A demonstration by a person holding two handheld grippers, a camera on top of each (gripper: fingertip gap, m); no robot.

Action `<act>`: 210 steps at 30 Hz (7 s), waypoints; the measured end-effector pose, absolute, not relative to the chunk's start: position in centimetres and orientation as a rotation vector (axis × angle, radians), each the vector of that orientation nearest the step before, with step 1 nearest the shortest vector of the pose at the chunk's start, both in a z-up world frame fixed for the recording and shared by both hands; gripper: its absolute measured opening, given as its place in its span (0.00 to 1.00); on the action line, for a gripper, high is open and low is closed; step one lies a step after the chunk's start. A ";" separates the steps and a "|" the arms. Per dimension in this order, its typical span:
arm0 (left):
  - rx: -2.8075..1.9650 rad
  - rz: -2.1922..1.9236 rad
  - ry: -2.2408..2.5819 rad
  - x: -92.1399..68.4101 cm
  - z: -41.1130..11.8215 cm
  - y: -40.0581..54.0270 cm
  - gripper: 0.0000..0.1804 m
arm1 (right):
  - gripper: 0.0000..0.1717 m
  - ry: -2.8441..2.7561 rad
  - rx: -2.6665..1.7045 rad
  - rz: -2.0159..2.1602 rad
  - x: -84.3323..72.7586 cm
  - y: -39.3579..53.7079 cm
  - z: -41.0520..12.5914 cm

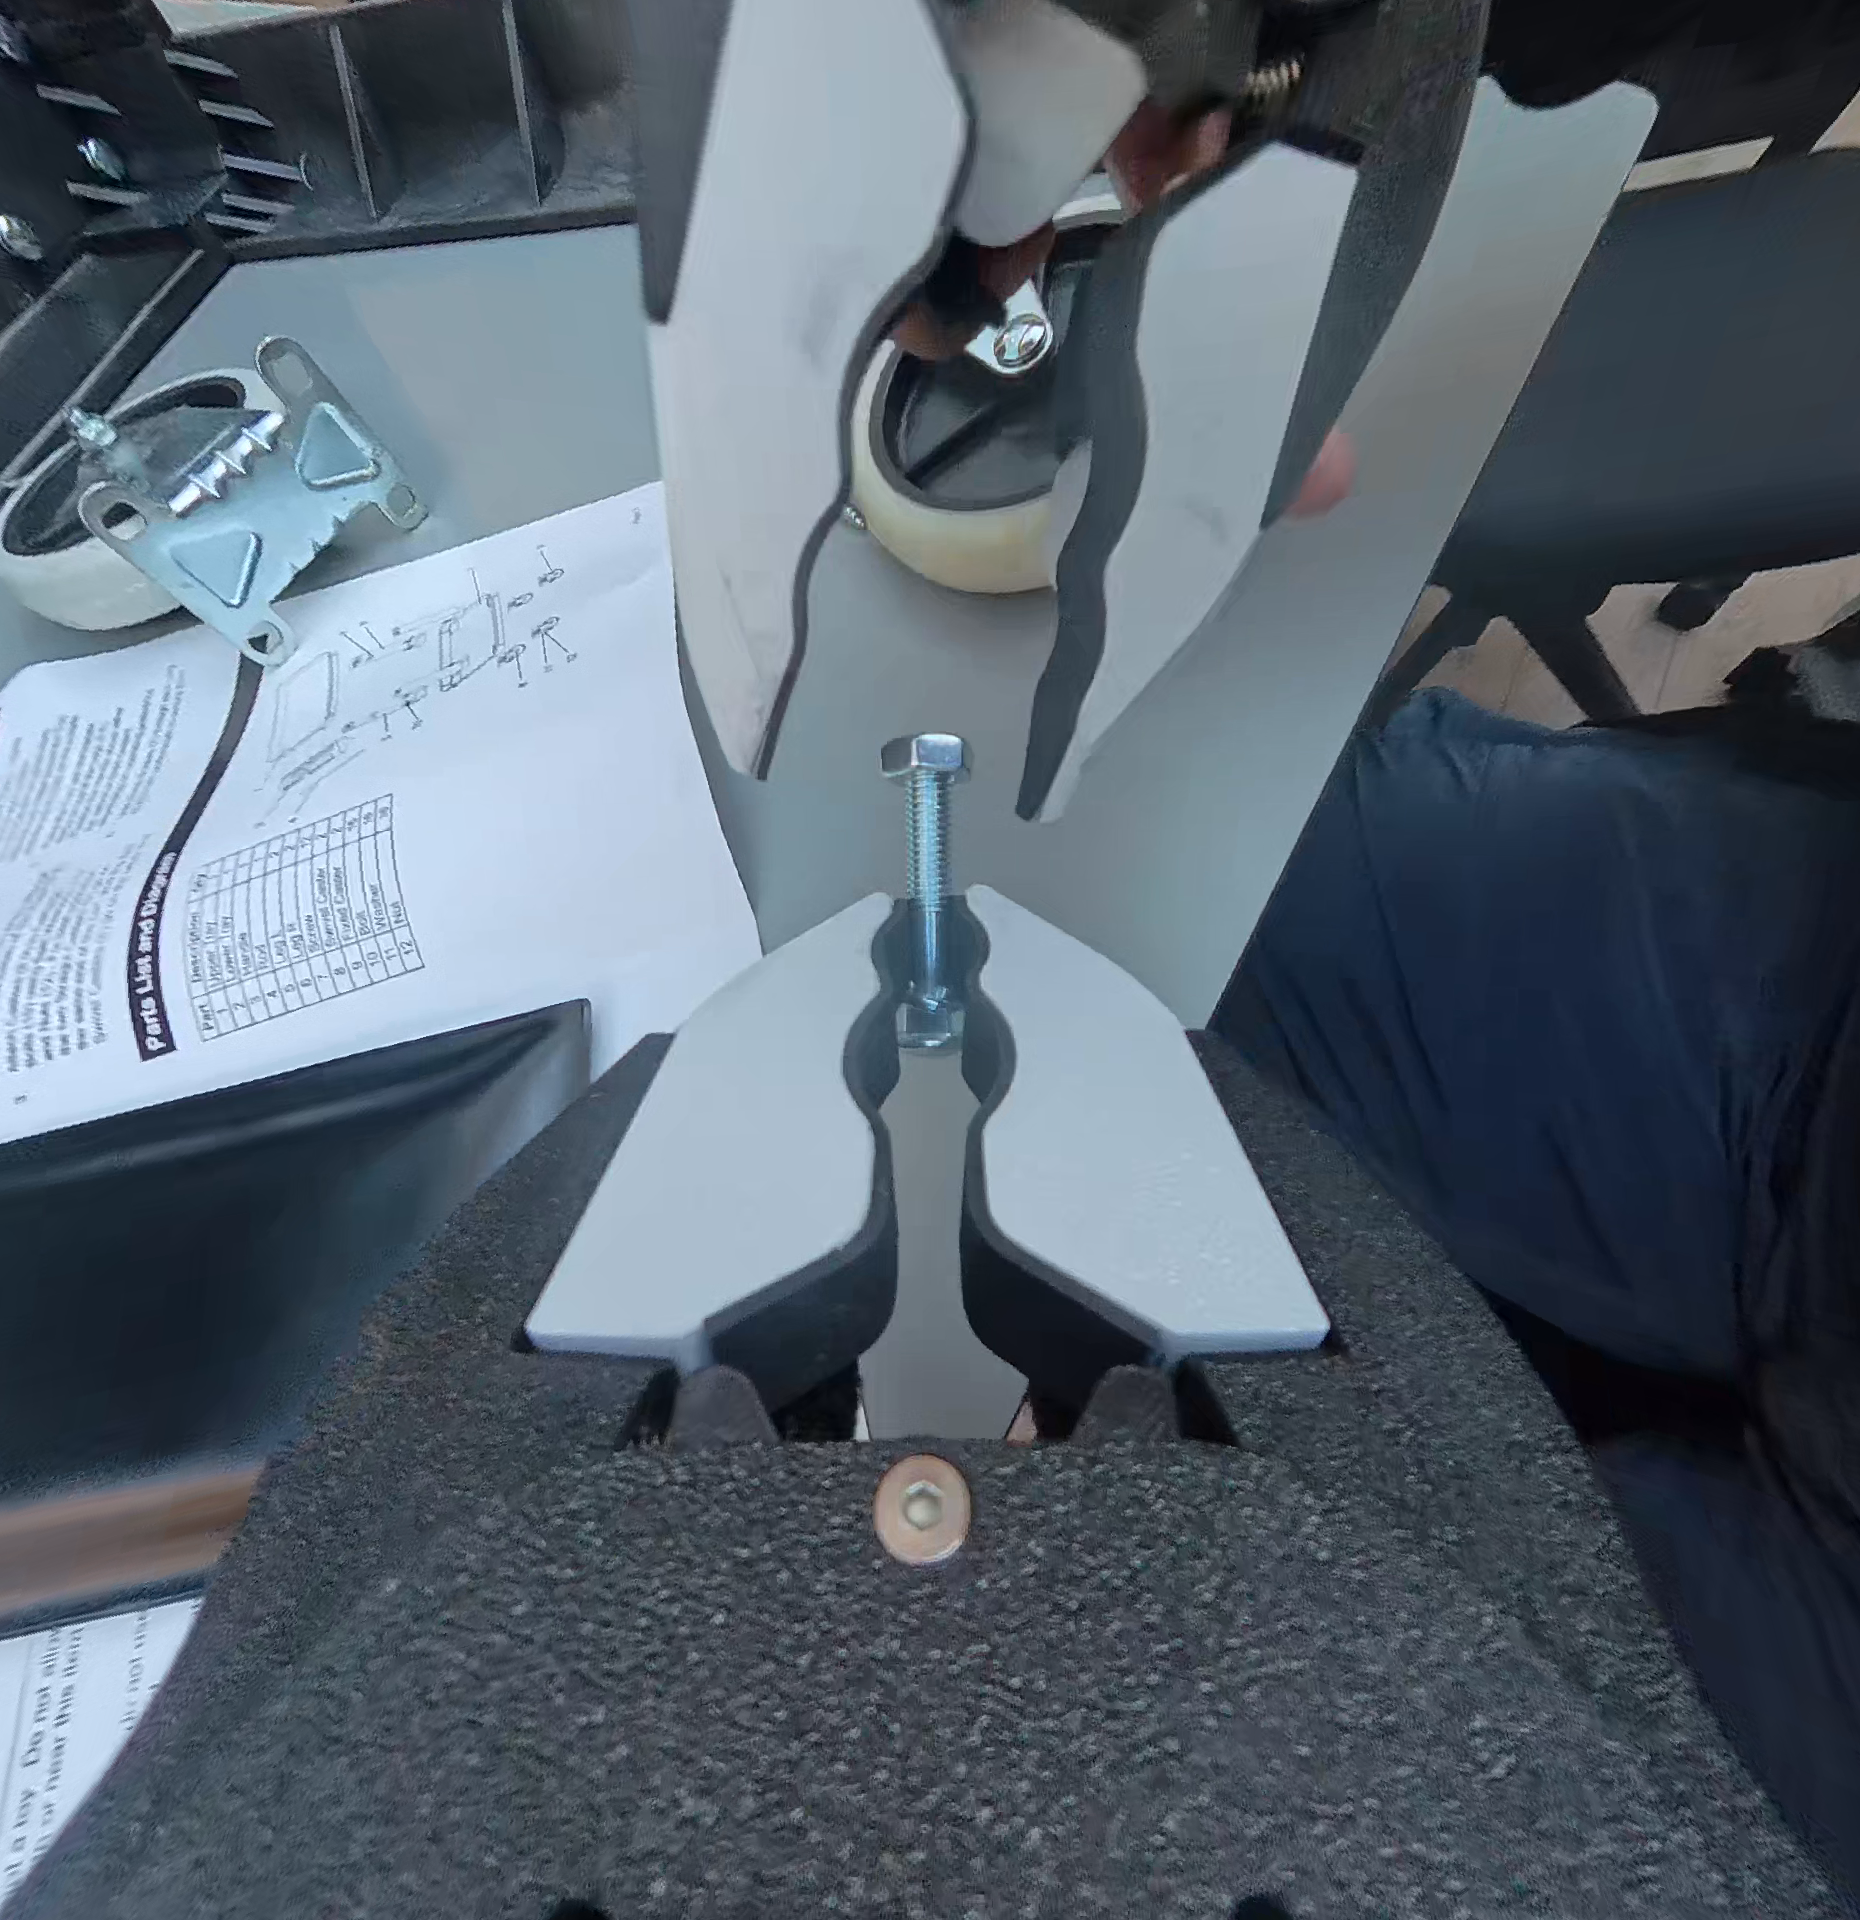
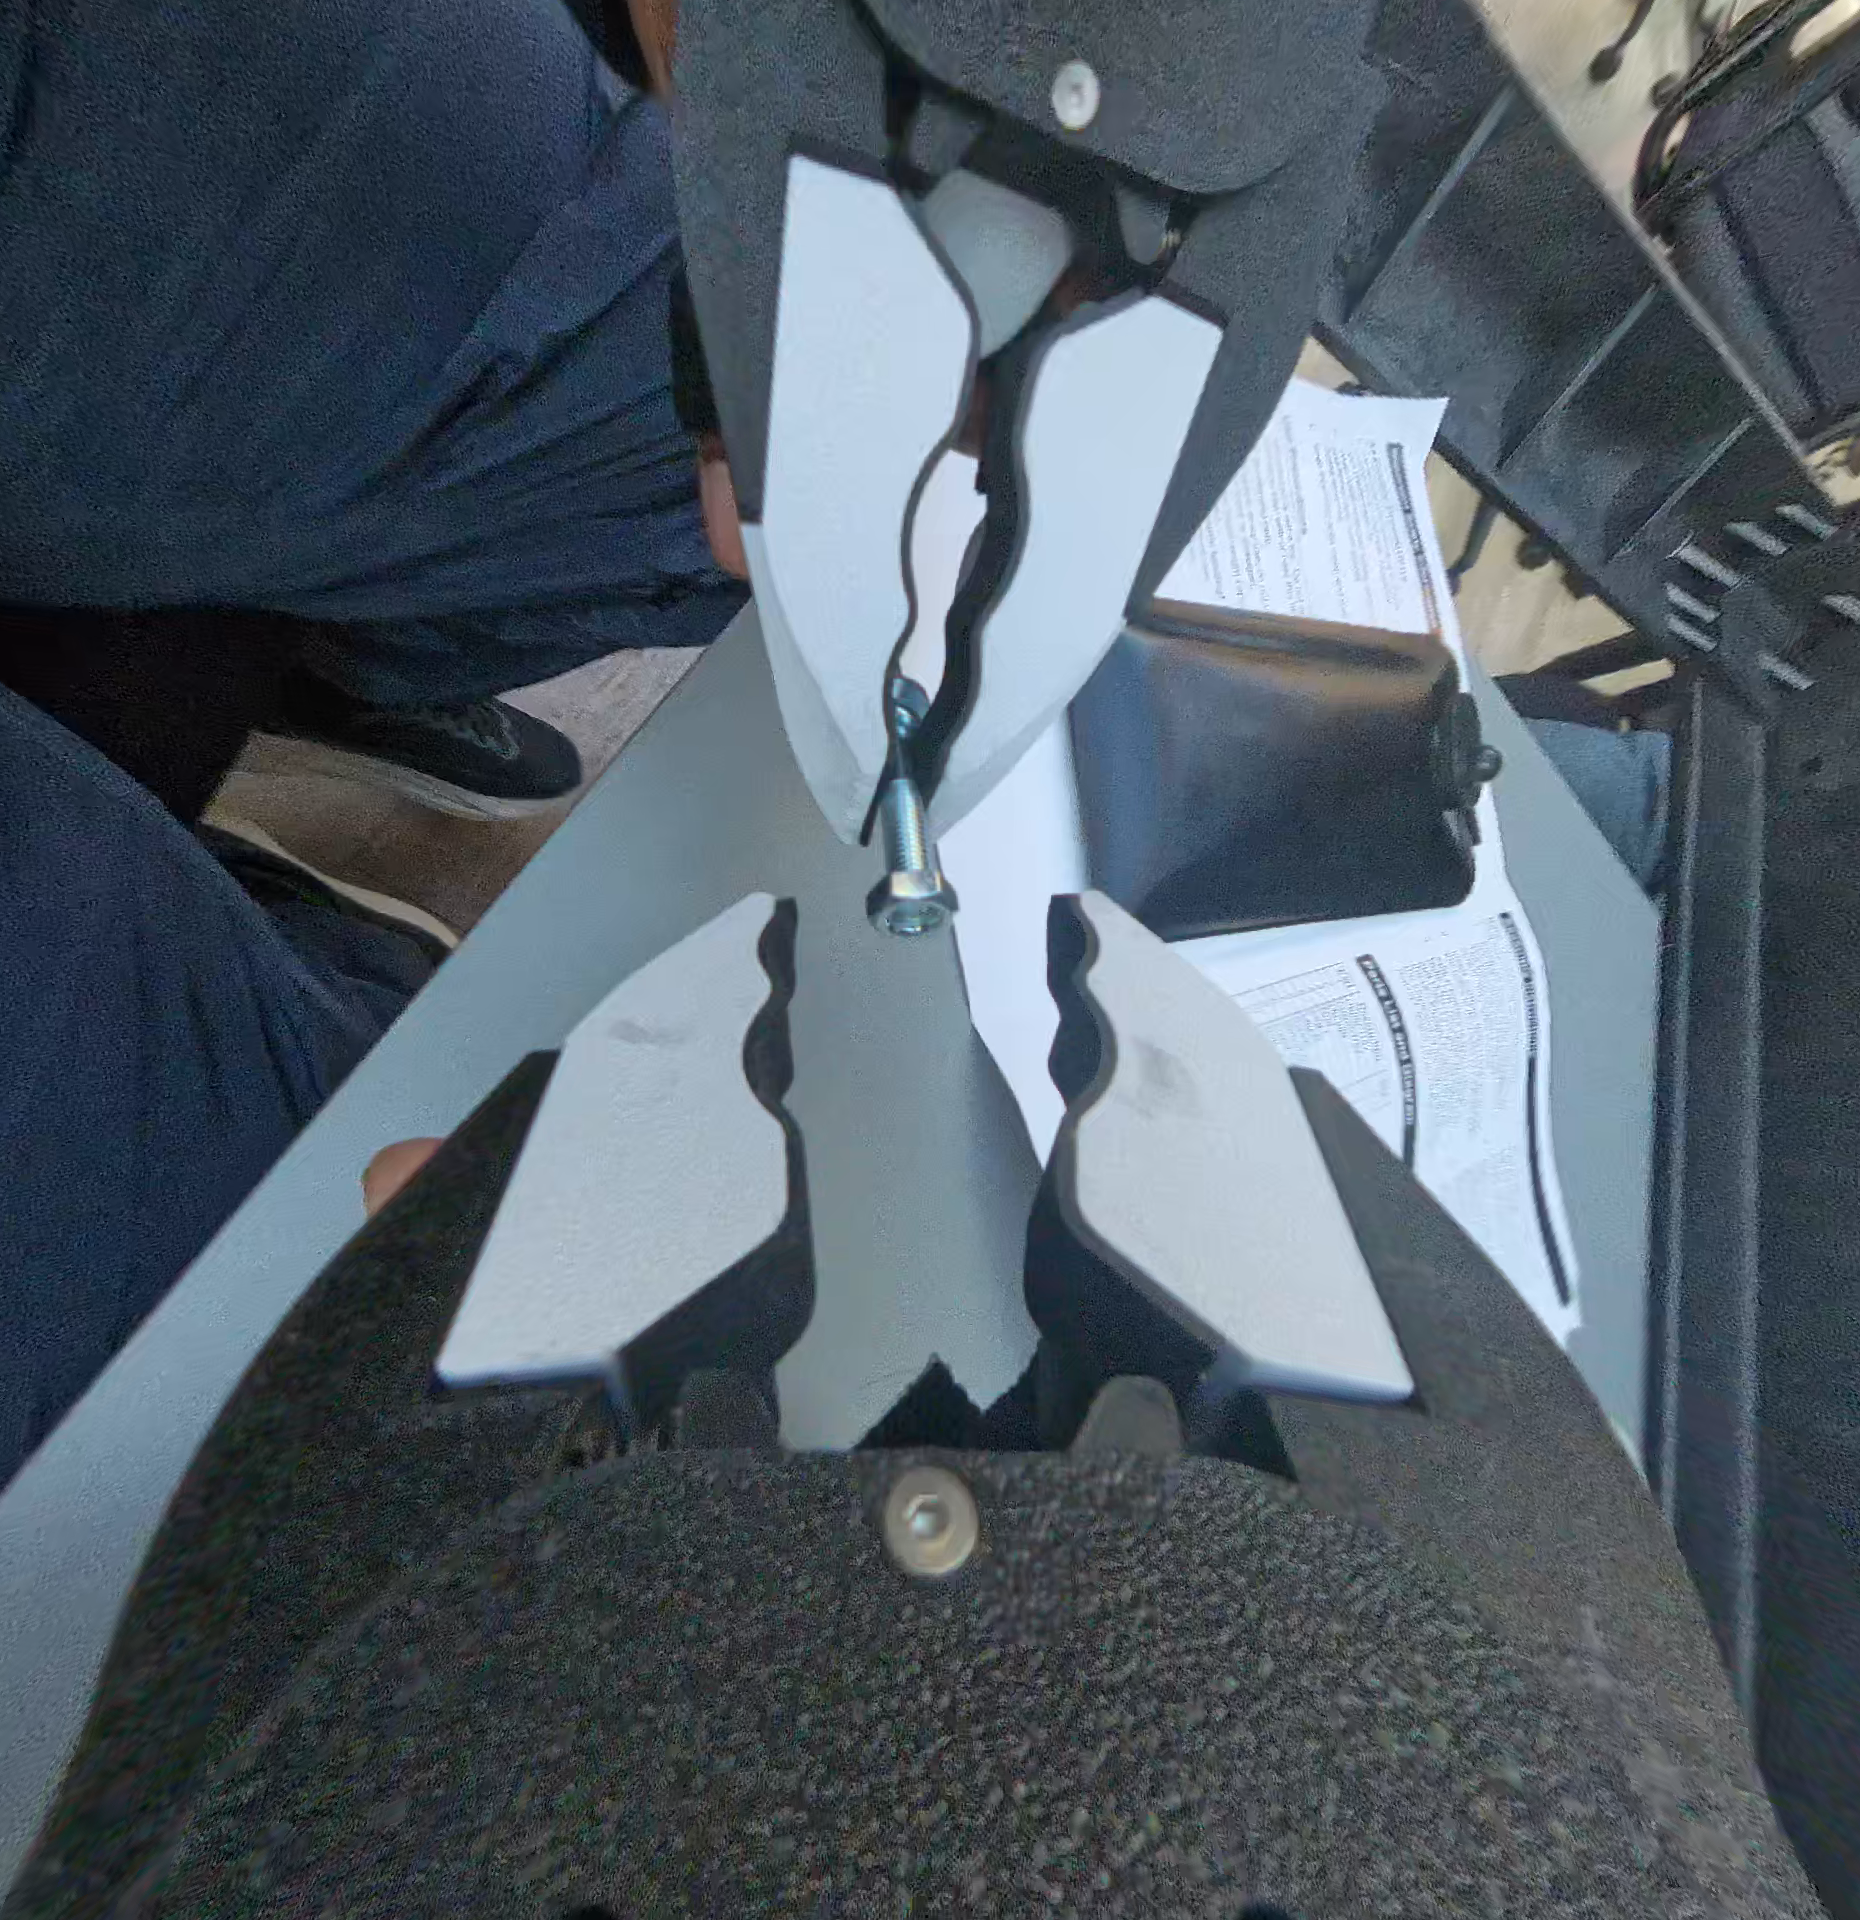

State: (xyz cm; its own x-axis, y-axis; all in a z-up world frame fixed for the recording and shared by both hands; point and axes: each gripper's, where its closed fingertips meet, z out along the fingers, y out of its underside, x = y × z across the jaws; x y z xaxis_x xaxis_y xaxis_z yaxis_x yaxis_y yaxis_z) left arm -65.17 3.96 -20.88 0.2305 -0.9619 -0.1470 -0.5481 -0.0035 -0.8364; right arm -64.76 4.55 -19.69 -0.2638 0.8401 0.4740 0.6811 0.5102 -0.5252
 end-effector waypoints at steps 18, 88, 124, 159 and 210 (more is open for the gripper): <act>-1.597 -0.531 1.408 -64.9 -20.0 4.3 0.04 | 0.27 -1.900 -1.351 0.388 -64.6 4.6 -18.2; -1.833 -0.667 1.153 -65.5 -20.7 6.2 0.04 | 0.26 -1.809 -1.746 -0.284 -56.1 17.5 -18.6; -1.685 -0.632 1.356 -62.8 -20.2 1.3 0.04 | 0.09 -2.006 -1.571 0.542 -62.4 1.7 -19.0; -2.191 -0.464 0.903 -72.3 -23.7 5.6 0.04 | 0.19 -1.633 -1.852 0.014 -57.4 2.9 -22.5; -1.532 -1.626 0.390 -90.1 -2.9 2.6 0.04 | 0.26 -1.244 -1.659 -0.043 -76.0 5.4 -15.5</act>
State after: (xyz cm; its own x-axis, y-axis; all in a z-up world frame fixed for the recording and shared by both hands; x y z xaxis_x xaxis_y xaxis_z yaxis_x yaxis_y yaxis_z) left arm -90.09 2.63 -2.85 0.1073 -0.7402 0.6638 0.3588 -0.5938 -0.7202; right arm -76.03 5.43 -15.46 0.4663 0.6927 0.5503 0.7291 0.0513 -0.6825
